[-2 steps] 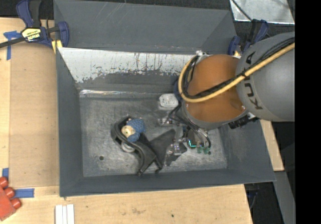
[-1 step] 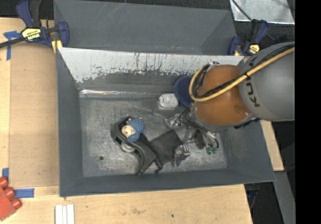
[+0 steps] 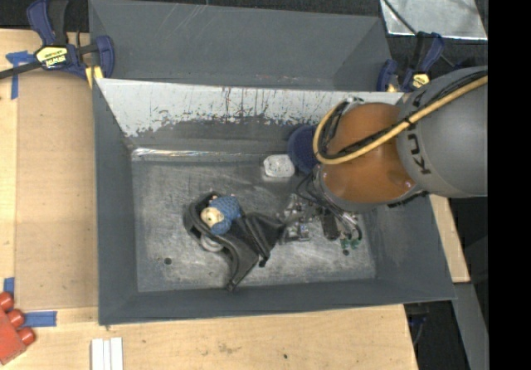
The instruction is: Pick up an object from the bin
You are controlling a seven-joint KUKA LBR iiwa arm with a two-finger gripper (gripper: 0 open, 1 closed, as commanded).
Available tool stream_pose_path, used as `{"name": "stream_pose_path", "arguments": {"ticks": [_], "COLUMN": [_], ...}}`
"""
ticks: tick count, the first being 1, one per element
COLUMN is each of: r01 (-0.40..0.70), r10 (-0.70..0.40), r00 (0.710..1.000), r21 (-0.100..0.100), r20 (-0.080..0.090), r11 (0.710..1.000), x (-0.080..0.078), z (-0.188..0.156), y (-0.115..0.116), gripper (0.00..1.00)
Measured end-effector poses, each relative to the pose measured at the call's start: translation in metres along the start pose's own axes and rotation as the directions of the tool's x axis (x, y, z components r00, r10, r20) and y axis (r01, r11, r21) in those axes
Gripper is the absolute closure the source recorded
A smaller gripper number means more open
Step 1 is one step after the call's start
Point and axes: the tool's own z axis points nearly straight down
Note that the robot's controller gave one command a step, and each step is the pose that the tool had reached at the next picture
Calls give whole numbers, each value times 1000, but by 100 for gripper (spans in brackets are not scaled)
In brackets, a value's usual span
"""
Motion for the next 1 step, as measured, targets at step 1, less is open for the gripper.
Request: {"name": "stream_pose_path", "arguments": {"ticks": [1], "r01": [38], "r10": [-38], "r00": [999], "r21": [0], "r20": [-14], "r11": [999], "x": [9], "z": [-219], "y": [21], "gripper": [100]}}
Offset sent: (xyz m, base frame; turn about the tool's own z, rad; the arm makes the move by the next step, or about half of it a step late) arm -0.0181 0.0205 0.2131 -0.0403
